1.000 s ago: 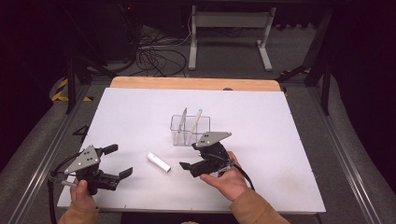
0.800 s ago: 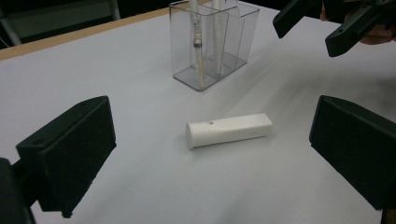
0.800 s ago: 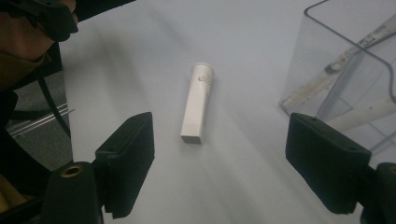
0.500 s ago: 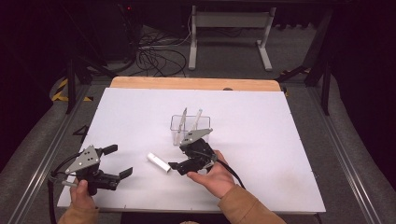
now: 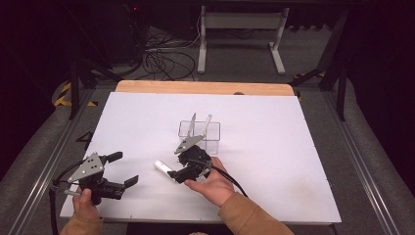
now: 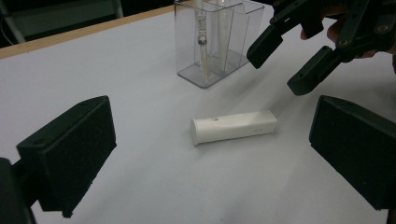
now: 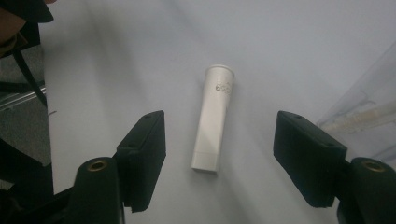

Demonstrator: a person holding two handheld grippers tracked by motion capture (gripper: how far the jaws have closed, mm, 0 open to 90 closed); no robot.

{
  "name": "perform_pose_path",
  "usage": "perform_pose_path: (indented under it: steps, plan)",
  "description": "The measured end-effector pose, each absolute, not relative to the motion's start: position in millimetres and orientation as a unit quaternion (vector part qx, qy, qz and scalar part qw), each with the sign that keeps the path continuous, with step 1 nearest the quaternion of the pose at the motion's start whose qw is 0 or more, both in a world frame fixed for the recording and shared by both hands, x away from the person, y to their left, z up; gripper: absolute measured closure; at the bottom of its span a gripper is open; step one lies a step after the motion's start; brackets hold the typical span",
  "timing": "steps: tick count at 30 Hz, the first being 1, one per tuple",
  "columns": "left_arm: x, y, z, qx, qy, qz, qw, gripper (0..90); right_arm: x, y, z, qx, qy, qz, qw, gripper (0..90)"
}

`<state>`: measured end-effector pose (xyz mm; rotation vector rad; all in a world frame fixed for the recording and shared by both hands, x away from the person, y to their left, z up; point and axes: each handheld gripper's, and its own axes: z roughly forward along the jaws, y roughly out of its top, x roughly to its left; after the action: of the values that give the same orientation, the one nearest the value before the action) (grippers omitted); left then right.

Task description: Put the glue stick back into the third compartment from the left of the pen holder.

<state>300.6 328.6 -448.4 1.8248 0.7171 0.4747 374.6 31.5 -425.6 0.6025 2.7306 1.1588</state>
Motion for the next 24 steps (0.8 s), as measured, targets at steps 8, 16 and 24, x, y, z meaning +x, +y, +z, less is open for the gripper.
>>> perform_pose_path:
  steps: [8,16,24]
  plan:
    - [301,330,-449,0.768,0.297,0.207,0.528,1.2,379,42,-433,0.193,0.905,0.376,0.059,38.3]
    - [302,330,-450,0.77,0.297,0.208,0.524,1.5,383,50,-442,0.193,0.908,0.368,0.059,41.6]
    - [302,330,-450,0.771,0.296,0.209,0.524,1.6,385,58,-451,0.2,0.907,0.366,0.051,43.7]
